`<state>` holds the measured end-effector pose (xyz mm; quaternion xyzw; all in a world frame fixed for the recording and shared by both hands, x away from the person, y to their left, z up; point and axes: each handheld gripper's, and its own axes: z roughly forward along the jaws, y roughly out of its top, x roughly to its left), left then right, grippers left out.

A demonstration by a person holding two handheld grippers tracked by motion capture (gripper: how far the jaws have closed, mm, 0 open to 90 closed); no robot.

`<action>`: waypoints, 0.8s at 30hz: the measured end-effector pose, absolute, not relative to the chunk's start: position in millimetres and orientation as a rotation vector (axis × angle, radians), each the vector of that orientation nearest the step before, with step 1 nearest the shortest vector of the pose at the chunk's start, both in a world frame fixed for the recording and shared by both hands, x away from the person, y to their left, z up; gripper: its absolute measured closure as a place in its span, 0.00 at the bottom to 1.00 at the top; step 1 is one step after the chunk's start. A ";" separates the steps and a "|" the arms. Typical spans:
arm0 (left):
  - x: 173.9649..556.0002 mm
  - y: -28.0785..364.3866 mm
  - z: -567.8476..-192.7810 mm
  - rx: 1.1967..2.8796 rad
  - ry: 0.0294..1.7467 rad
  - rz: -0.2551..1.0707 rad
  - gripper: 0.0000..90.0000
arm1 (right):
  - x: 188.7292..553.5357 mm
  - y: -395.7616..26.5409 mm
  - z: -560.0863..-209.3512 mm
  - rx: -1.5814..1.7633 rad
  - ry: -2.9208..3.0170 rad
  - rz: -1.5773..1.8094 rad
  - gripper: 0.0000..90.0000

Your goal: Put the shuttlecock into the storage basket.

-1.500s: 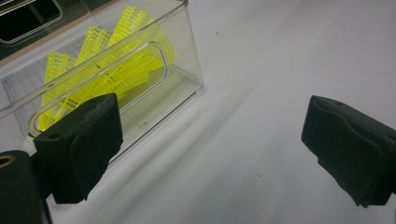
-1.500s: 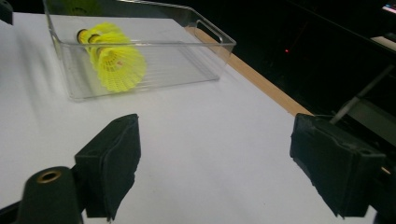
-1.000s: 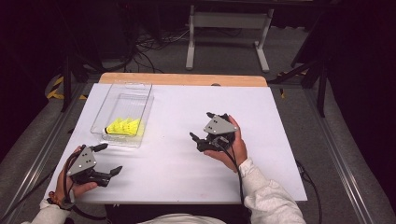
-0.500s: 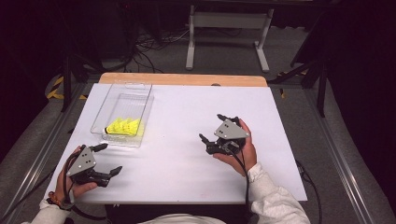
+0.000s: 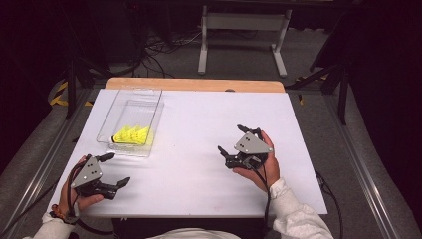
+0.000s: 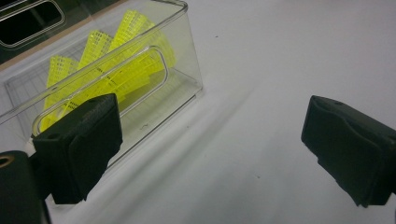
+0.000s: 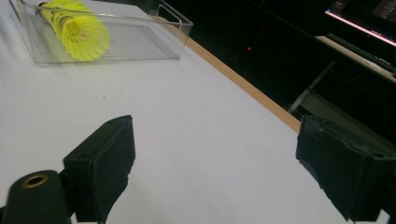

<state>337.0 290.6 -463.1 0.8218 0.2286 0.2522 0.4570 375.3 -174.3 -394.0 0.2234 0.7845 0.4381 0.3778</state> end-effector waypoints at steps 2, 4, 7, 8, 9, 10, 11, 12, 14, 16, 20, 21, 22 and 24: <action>337.0 290.4 -463.2 2.025 0.564 0.621 0.07 | 373.7 -176.3 -394.6 0.569 2.004 1.121 0.14; 336.9 290.3 -463.2 2.026 0.563 0.621 0.07 | 372.5 -178.1 -395.3 0.572 2.004 1.112 0.14; 336.8 290.3 -463.2 2.026 0.564 0.622 0.07 | 369.9 -181.6 -396.3 0.573 1.999 1.113 0.14; 336.9 290.3 -463.2 2.026 0.564 0.621 0.07 | 369.2 -183.1 -396.5 0.571 1.999 1.110 0.14; 336.9 290.2 -463.2 2.026 0.564 0.621 0.07 | 368.1 -185.1 -397.0 0.570 1.995 1.114 0.14; 337.0 290.1 -463.2 2.027 0.563 0.623 0.07 | 367.5 -186.2 -397.3 0.573 1.994 1.114 0.14; 337.0 289.8 -463.3 2.027 0.563 0.621 0.07 | 367.0 -187.5 -397.7 0.576 1.994 1.111 0.14; 337.0 289.5 -463.4 2.028 0.562 0.621 0.07 | 366.2 -189.0 -398.0 0.575 1.995 1.117 0.14; 337.0 288.8 -463.4 2.030 0.559 0.623 0.07 | 364.4 -191.7 -398.8 0.575 1.992 1.113 0.14; 337.0 288.2 -463.4 2.031 0.559 0.620 0.07 | 363.1 -193.7 -399.7 0.574 1.989 1.113 0.14; 337.1 287.4 -463.6 2.031 0.555 0.618 0.07 | 360.9 -198.1 -401.5 0.580 1.989 1.109 0.14; 337.1 287.1 -463.6 2.031 0.554 0.617 0.07 | 360.2 -199.4 -402.1 0.581 1.985 1.103 0.14; 337.1 287.0 -463.5 2.032 0.553 0.617 0.07 | 359.8 -200.5 -402.7 0.582 1.986 1.101 0.14; 337.0 286.7 -463.3 2.032 0.553 0.620 0.07 | 358.9 -202.4 -404.0 0.586 1.985 1.098 0.14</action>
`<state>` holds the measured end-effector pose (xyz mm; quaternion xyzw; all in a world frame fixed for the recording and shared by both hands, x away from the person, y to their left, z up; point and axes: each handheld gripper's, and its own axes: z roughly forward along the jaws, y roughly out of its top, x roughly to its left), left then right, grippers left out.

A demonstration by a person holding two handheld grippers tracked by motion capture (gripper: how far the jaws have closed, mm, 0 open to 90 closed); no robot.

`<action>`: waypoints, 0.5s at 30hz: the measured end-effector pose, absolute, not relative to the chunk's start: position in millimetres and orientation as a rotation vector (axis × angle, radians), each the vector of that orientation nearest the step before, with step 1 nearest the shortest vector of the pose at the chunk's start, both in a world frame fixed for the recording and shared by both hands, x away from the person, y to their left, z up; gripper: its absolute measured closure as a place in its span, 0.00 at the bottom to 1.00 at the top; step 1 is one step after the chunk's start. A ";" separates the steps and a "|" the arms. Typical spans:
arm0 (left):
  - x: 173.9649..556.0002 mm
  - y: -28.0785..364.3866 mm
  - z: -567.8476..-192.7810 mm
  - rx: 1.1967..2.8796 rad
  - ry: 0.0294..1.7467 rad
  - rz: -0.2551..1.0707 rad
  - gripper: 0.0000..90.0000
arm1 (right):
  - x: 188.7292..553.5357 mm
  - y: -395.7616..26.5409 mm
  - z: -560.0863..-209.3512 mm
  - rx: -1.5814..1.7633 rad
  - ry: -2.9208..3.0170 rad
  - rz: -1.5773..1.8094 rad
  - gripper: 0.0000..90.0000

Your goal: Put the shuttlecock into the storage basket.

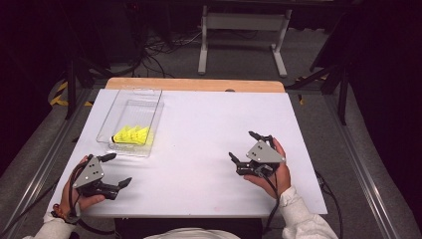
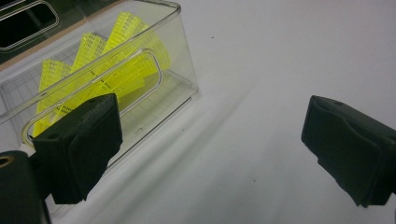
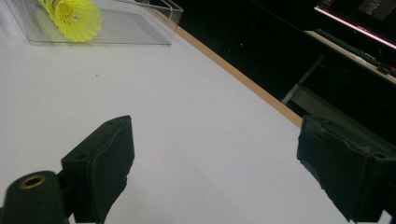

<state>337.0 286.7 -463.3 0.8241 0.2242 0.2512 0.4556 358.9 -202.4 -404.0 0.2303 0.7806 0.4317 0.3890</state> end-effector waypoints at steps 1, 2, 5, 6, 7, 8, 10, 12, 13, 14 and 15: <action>337.1 286.6 -463.3 2.031 0.551 0.616 0.07 | 358.4 -203.3 -404.7 0.585 1.986 1.096 0.13; 337.1 286.6 -463.3 2.031 0.551 0.616 0.07 | 358.4 -203.3 -404.7 0.585 1.986 1.096 0.13; 336.9 286.4 -463.3 2.032 0.551 0.616 0.07 | 356.1 -206.7 -407.3 0.586 1.990 1.089 0.13; 336.8 286.3 -463.2 2.031 0.551 0.617 0.07 | 354.8 -208.5 -408.7 0.584 1.989 1.090 0.13; 336.8 286.4 -463.1 2.031 0.550 0.618 0.07 | 354.8 -208.5 -408.7 0.584 1.989 1.090 0.13; 336.7 286.2 -463.1 2.031 0.551 0.619 0.07 | 353.9 -210.2 -410.3 0.585 1.992 1.081 0.13; 336.5 286.0 -463.1 2.030 0.552 0.620 0.07 | 352.5 -211.9 -411.8 0.582 1.990 1.083 0.13; 336.5 285.8 -463.1 2.030 0.551 0.617 0.07 | 352.0 -212.6 -412.5 0.583 1.993 1.077 0.13; 336.5 285.6 -463.1 2.030 0.551 0.619 0.07 | 351.6 -213.1 -413.1 0.584 1.993 1.076 0.13; 336.5 285.5 -463.2 2.030 0.550 0.618 0.07 | 351.0 -214.0 -414.0 0.579 1.992 1.079 0.13; 336.4 285.3 -463.3 2.029 0.551 0.618 0.07 | 350.5 -214.3 -414.9 0.581 1.993 1.077 0.13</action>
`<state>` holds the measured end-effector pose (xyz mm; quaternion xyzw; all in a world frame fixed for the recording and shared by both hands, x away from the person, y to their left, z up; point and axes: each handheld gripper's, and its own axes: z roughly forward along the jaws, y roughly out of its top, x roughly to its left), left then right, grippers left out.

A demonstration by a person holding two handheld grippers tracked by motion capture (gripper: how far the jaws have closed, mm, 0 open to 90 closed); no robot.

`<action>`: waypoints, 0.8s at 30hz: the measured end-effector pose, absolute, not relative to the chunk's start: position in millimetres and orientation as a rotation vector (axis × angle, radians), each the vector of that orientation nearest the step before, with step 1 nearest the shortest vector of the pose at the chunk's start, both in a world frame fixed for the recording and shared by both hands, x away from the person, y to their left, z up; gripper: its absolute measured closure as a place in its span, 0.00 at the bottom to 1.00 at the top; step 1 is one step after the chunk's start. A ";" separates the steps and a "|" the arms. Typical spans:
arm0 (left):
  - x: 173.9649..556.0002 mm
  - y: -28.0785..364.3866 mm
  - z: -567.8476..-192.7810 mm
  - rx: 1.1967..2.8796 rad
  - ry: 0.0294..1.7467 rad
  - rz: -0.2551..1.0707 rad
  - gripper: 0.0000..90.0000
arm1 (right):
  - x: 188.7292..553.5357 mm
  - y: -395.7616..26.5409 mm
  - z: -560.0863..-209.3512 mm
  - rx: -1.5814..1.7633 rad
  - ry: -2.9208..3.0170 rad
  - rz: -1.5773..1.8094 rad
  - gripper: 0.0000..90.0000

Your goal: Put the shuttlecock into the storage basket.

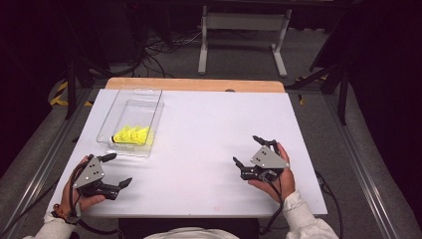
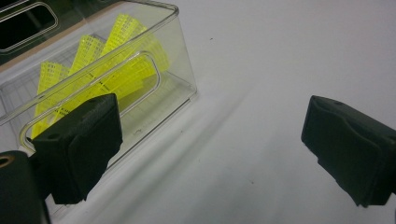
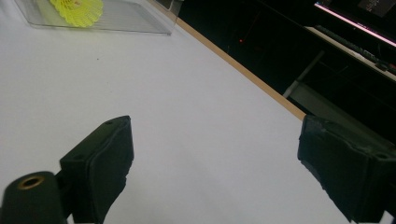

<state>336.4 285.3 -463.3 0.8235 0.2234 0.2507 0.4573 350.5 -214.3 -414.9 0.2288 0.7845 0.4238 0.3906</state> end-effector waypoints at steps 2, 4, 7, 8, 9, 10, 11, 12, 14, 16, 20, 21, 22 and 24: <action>336.3 285.2 -463.0 2.032 0.548 0.616 0.07 | 349.4 -215.5 -417.5 0.577 1.996 1.078 0.13; 336.1 284.8 -463.0 2.032 0.547 0.618 0.07 | 348.3 -216.6 -419.6 0.573 1.995 1.072 0.13; 335.9 284.0 -463.1 2.030 0.546 0.613 0.07 | 346.8 -219.0 -422.7 0.578 1.993 1.075 0.13; 335.9 283.7 -463.0 2.033 0.543 0.614 0.07 | 346.4 -219.8 -423.5 0.581 1.993 1.077 0.13; 335.9 283.2 -463.2 2.030 0.542 0.613 0.07 | 346.0 -221.0 -424.7 0.583 1.993 1.083 0.13; 335.9 282.9 -463.2 2.029 0.542 0.613 0.07 | 345.5 -222.3 -426.2 0.590 1.994 1.081 0.13; 335.8 282.7 -463.1 2.029 0.541 0.615 0.07 | 344.9 -223.3 -427.4 0.592 1.994 1.083 0.13; 335.8 282.5 -463.1 2.028 0.541 0.616 0.07 | 344.2 -224.7 -428.6 0.592 1.996 1.089 0.13; 335.8 282.4 -462.8 2.029 0.542 0.615 0.07 | 343.0 -228.1 -431.8 0.603 1.999 1.093 0.13; 335.8 282.1 -462.8 2.027 0.543 0.613 0.07 | 342.2 -231.2 -434.7 0.618 2.001 1.095 0.13; 335.6 279.9 -462.5 2.022 0.540 0.606 0.07 | 340.2 -235.4 -438.0 0.630 2.000 1.100 0.13; 336.2 279.6 -462.0 2.025 0.534 0.616 0.07 | 339.6 -237.0 -439.0 0.634 2.002 1.102 0.13; 336.4 278.9 -462.3 2.020 0.536 0.618 0.07 | 338.4 -239.6 -440.5 0.645 2.002 1.107 0.13; 336.7 277.6 -462.4 2.018 0.537 0.609 0.07 | 336.9 -243.5 -443.3 0.663 2.004 1.111 0.13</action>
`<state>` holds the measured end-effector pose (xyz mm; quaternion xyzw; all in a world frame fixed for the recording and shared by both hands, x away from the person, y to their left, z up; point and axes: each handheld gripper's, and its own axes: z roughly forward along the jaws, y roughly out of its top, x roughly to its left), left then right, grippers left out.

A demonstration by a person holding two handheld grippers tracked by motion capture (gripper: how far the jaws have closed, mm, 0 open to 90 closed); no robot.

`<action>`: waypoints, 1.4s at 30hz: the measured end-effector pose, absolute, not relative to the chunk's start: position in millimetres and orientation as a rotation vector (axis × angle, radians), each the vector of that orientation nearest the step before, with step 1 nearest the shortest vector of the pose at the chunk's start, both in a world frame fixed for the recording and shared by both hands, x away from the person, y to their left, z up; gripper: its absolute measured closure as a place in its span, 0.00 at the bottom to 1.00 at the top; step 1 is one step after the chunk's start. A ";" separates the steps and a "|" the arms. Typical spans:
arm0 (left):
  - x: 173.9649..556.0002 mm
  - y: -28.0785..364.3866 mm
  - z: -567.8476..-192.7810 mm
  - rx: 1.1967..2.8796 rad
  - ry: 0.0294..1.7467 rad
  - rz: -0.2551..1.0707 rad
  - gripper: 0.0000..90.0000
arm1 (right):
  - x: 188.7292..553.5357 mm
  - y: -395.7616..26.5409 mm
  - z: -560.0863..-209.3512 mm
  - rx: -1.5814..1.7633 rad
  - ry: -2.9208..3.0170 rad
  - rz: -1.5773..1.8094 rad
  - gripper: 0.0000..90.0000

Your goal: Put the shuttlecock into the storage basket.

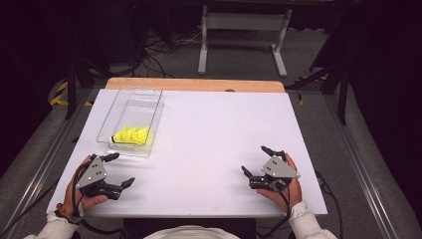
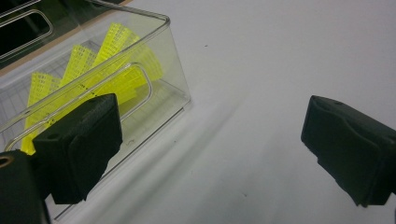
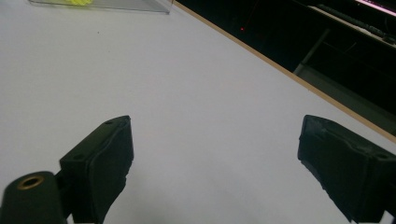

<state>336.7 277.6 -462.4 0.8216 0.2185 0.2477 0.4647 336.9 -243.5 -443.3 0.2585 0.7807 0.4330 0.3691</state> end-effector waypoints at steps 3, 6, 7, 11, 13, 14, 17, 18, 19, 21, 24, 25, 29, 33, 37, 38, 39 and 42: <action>337.5 276.4 -462.2 2.018 0.533 0.615 0.07 | 334.3 -249.0 -447.4 0.684 2.010 1.120 0.13; 337.6 276.0 -462.3 2.024 0.528 0.618 0.07 | 334.5 -251.9 -448.8 0.700 2.011 1.131 0.13; 337.3 276.0 -462.7 2.021 0.535 0.613 0.07 | 335.2 -251.8 -449.0 0.702 2.014 1.138 0.13; 336.6 278.1 -462.9 2.028 0.539 0.619 0.07 | 337.6 -248.7 -450.1 0.682 2.031 1.142 0.13; 335.5 279.1 -463.3 2.028 0.545 0.624 0.06 | 338.7 -247.7 -449.8 0.678 2.033 1.153 0.13; 334.5 279.7 -463.0 2.025 0.549 0.627 0.06 | 338.9 -247.5 -449.8 0.677 2.035 1.153 0.13; 333.9 278.8 -462.2 2.025 0.547 0.633 0.06 | 339.5 -247.2 -450.1 0.671 2.039 1.155 0.13; 334.0 278.1 -462.4 2.023 0.547 0.626 0.06 | 339.4 -247.2 -450.0 0.670 2.040 1.154 0.13; 334.4 278.1 -462.4 2.028 0.538 0.631 0.06 | 339.3 -247.1 -449.9 0.668 2.040 1.154 0.13; 335.2 278.2 -463.2 2.039 0.534 0.630 0.06 | 339.3 -247.1 -449.0 0.664 2.038 1.154 0.13; 334.1 279.0 -463.6 2.032 0.533 0.623 0.06 | 339.0 -246.6 -447.9 0.666 2.028 1.151 0.13; 333.9 279.4 -463.7 2.032 0.534 0.623 0.06 | 338.8 -246.4 -447.6 0.668 2.026 1.151 0.13; 333.7 278.9 -464.0 2.037 0.528 0.619 0.06 | 338.1 -245.4 -446.8 0.668 2.016 1.151 0.13; 333.4 279.3 -464.1 2.033 0.534 0.619 0.06 | 338.9 -244.1 -446.8 0.668 2.012 1.153 0.13; 333.7 280.7 -464.5 2.032 0.541 0.620 0.06 | 340.1 -243.4 -447.1 0.669 2.013 1.157 0.13; 333.6 280.7 -464.6 2.030 0.545 0.617 0.06 | 340.4 -243.2 -447.2 0.669 2.014 1.156 0.13; 333.5 280.9 -464.5 2.028 0.547 0.616 0.06 | 340.8 -243.0 -447.4 0.669 2.016 1.154 0.13; 334.0 281.1 -464.7 2.024 0.551 0.611 0.06 | 341.3 -243.2 -447.6 0.671 2.016 1.157 0.13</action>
